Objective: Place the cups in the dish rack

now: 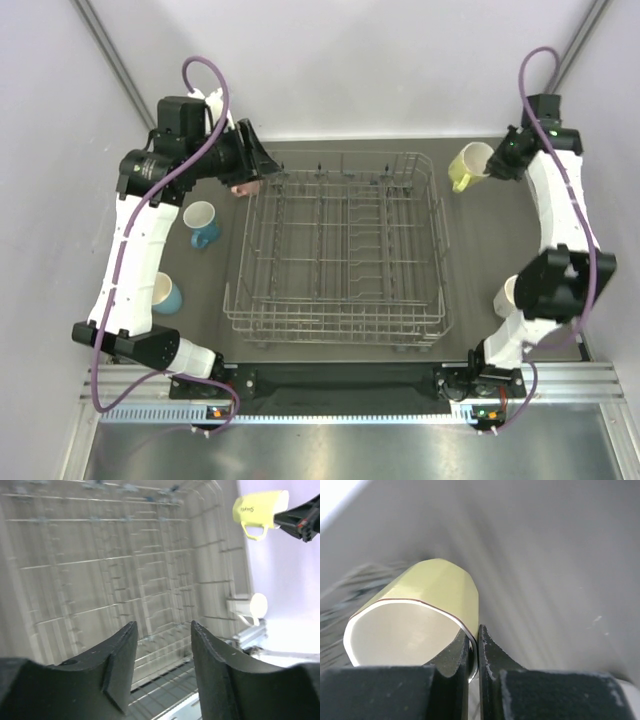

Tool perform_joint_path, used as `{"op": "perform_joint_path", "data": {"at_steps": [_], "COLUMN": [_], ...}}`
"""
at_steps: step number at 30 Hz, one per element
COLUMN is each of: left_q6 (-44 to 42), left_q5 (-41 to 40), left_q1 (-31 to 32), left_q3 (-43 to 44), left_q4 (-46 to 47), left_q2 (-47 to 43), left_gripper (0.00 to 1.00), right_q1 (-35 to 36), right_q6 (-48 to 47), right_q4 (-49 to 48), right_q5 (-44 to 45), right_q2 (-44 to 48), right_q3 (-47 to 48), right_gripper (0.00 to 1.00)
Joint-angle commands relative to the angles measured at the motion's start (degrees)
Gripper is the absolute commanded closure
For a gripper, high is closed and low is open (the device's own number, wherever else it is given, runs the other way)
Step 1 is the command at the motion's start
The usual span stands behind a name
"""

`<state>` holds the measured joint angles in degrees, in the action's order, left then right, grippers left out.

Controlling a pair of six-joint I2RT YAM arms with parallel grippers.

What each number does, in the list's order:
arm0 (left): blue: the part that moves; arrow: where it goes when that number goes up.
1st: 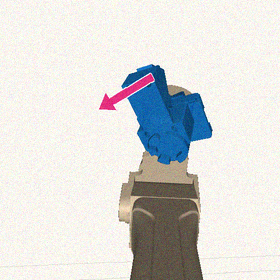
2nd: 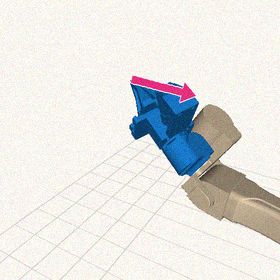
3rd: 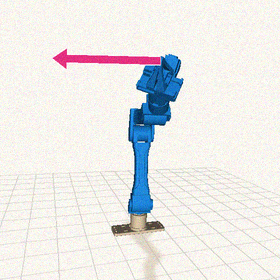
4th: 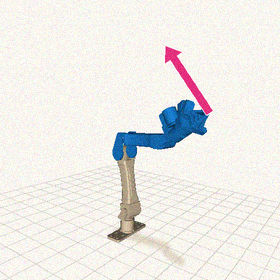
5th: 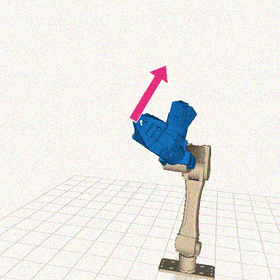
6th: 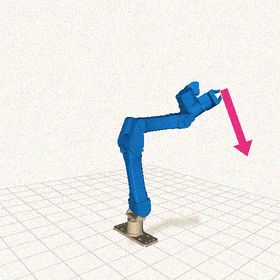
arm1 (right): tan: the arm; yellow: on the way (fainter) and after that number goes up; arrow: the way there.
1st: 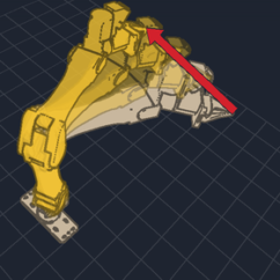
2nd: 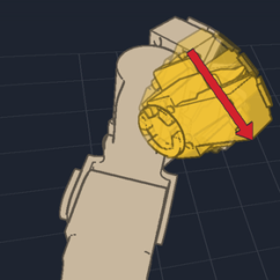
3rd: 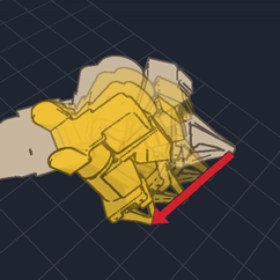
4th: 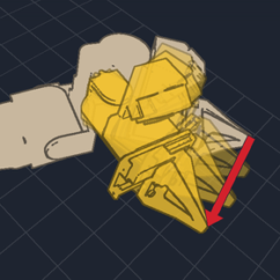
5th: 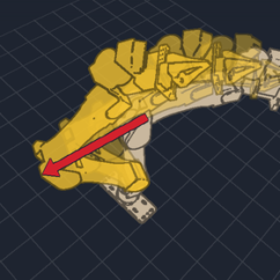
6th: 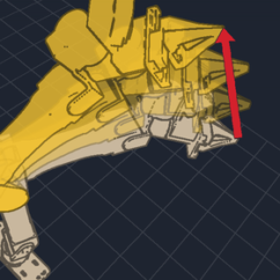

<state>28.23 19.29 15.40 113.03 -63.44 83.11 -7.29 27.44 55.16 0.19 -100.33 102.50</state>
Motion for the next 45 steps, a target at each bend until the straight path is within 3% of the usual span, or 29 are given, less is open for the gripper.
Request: {"op": "perform_joint_path", "data": {"at_steps": [1,7,9,11,12,15,18,21,26,31,36,42,45], "left_q6": [4.3,14.7,20.6,25.4,31.0,41.5,45.9,52.9,63.3,69.0,75.1,77.0,77.5], "left_q5": [8.2,19.2,20.5,21.7,23.2,25.0,26.3,28.2,31.7,33.5,36.7,38.1,37.6], "left_q1": [-0.3,-0.2,0.2,0.7,0.9,2.2,3.4,3.4,3.6,3.7,3.7,5.9,8.1], "left_q3": [-3.2,-8.3,-9.7,-12.2,-13.1,-14.7,-13.0,-14.3,-17.7,-17.2,-20.7,-22.5,-22.3], "left_q4": [9.5,25.6,31.2,40.0,42.5,49.0,49.1,48.9,47.8,44.9,44.4,41.7,41.0], "left_q2": [-0.8,-1.5,-2.5,-3.3,-3.4,-2.5,-1.6,-1.4,-2.1,-4.4,-7.3,-8.5,-7.9], "left_gripper": [0.47,0.25,0.18,0.16,0.15,0.16,0.16,0.17,0.24,0.22,0.19,0.18,0.13], "right_q1": [0.1,0.1,0.1,0.2,0.4,3.8,10.9,13.1,19.4,22.2,22.2,24.8,28.1], "right_q6": [2.5,1.4,0.9,1.6,2.1,1.8,-1.3,-4.0,-19.2,-29.6,-30.2,-30.3,-33.4], "right_q4": [-1.3,-1.5,-6.5,-12.5,-18.4,-22.8,-26.7,-29.0,-28.5,-42.6,-66.9,-72.5,-69.8], "right_q5": [-7.2,-16.4,-25.2,-35.7,-38.6,-45.1,-46.2,-46.7,-46.3,-44.1,-46.4,-48.8,-49.4], "right_q2": [11.2,19.9,22.1,25.8,28.0,29.2,31.2,31.9,31.2,36.6,42.7,42.1,41.5], "right_q3": [3.7,3.2,0.1,-3.3,-6.8,-8.2,-7.5,-6.1,-4.0,-13.3,-26.7,-27.4,-25.4], "right_gripper": [1.00,1.00,1.00,1.00,1.00,1.00,1.00,1.00,1.00,1.00,1.00,1.00,1.00]}}
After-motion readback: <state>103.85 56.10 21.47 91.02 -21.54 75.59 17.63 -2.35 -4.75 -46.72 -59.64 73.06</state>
